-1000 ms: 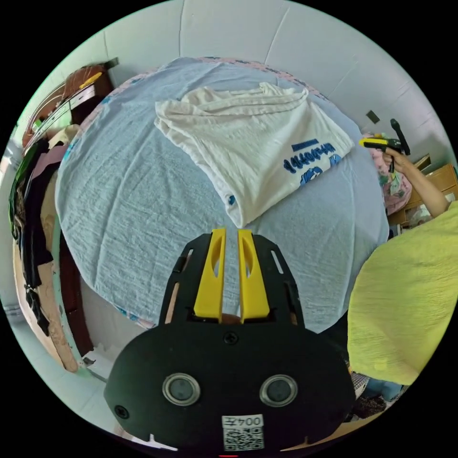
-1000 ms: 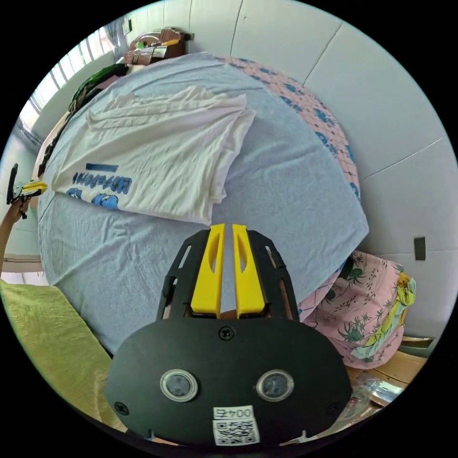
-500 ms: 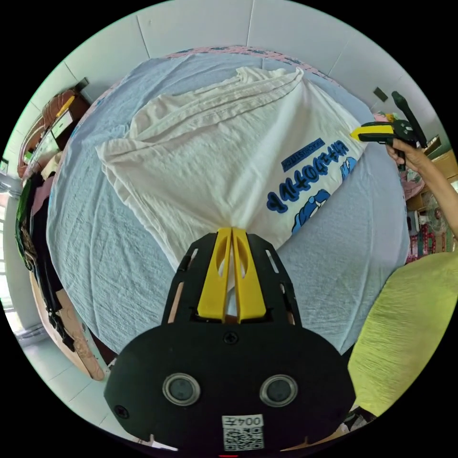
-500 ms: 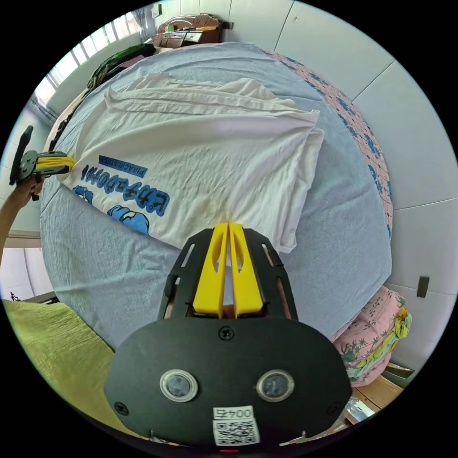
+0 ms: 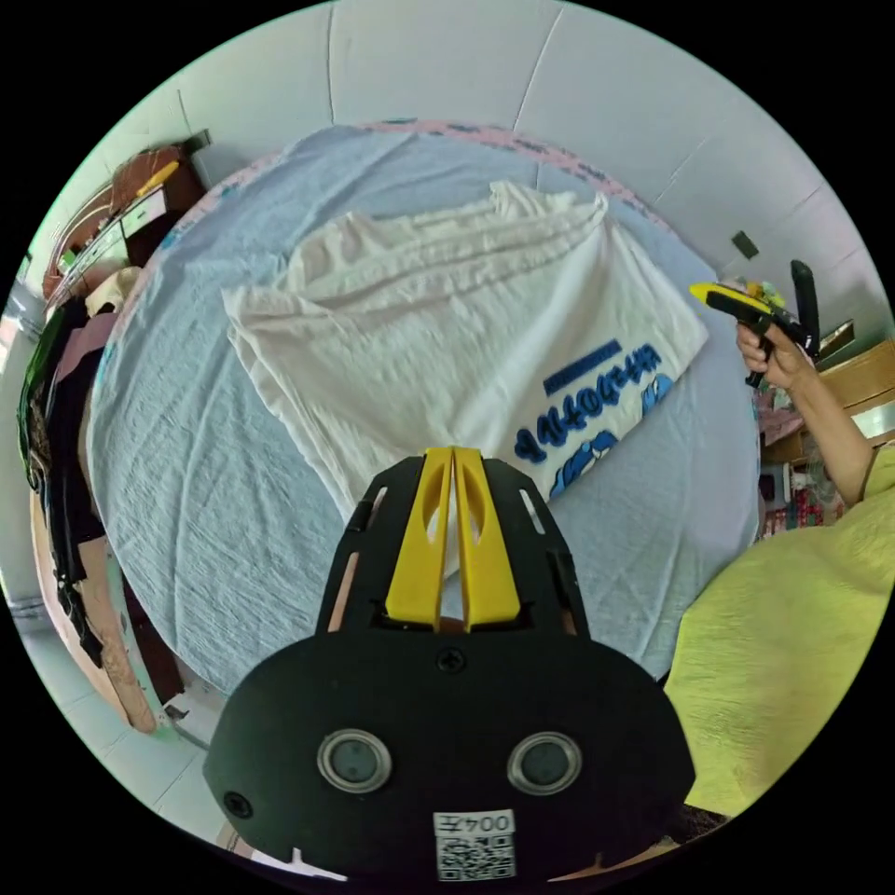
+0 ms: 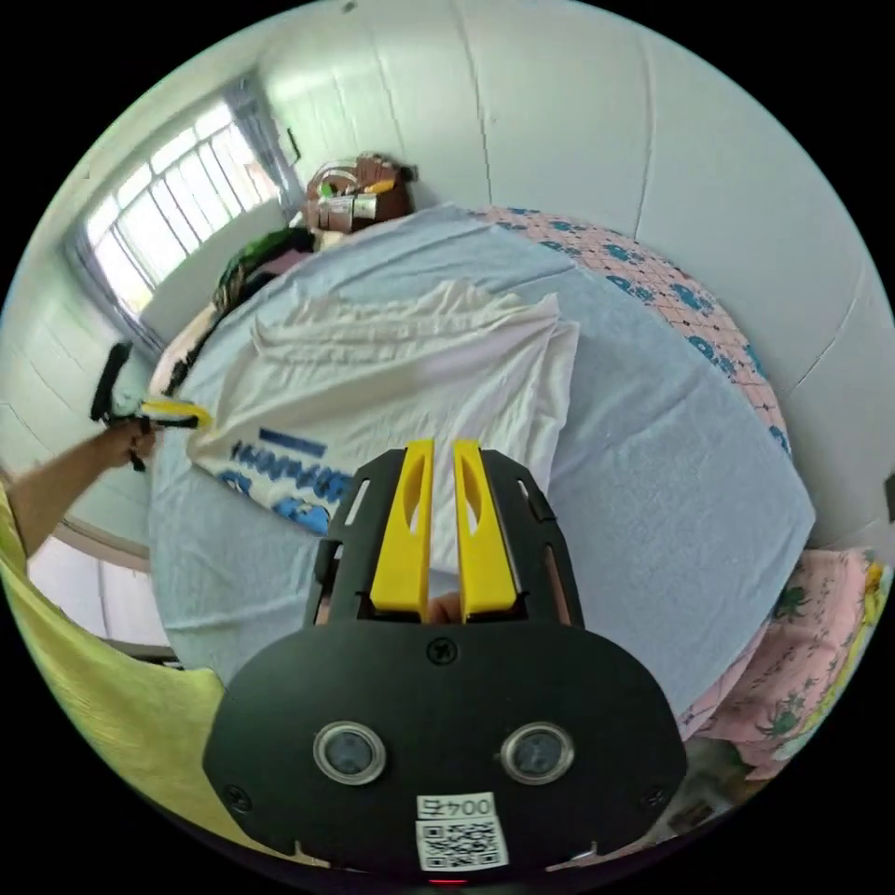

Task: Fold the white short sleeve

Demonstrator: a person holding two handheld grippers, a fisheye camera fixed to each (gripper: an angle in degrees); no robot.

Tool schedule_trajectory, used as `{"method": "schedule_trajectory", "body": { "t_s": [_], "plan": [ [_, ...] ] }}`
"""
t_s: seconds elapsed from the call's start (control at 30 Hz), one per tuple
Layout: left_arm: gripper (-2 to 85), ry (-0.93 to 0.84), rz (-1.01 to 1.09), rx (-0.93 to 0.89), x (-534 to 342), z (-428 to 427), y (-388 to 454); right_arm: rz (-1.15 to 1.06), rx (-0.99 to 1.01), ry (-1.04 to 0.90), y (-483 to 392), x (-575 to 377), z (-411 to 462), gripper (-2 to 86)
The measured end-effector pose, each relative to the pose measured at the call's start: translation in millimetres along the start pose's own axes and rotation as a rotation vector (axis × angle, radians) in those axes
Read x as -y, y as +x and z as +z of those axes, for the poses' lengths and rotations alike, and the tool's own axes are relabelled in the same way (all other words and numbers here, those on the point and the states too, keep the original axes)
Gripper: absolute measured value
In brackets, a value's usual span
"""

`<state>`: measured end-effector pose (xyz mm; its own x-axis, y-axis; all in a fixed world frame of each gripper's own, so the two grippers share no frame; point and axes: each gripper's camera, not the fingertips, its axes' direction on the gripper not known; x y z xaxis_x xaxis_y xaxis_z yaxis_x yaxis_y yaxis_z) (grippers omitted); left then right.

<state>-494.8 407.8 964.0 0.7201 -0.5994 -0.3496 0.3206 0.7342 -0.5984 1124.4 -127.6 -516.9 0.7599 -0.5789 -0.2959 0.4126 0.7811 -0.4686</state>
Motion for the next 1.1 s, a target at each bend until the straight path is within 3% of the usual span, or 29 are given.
{"method": "schedule_trajectory", "body": {
  "t_s": [0.17,0.3,0.53,0.73,0.83,1.0,1.1],
  "plan": [
    [5.0,0.076,-0.088,0.087,29,-18,-75,0.352,0.272,0.055,108,59,-10,11.0],
    [9.9,0.132,-0.198,0.022,41,-17,-137,0.437,0.217,0.022,150,100,6,12.7],
    [13.4,0.145,-0.148,-0.012,53,-4,-208,0.487,0.071,-0.081,190,154,45,13.6],
    [9.7,0.130,-0.098,-0.048,48,10,-241,0.451,-0.113,-0.210,209,167,67,4.8],
    [4.7,0.157,-0.079,-0.075,36,8,-250,0.473,-0.078,-0.199,224,160,56,3.6],
    [2.2,0.390,-0.077,-0.061,-7,-30,-254,0.573,0.083,-0.074,248,129,4,2.9],
    [1.7,0.560,-0.186,-0.123,-38,-50,-276,0.689,0.228,0.025,272,110,-18,3.1]
  ]
}}
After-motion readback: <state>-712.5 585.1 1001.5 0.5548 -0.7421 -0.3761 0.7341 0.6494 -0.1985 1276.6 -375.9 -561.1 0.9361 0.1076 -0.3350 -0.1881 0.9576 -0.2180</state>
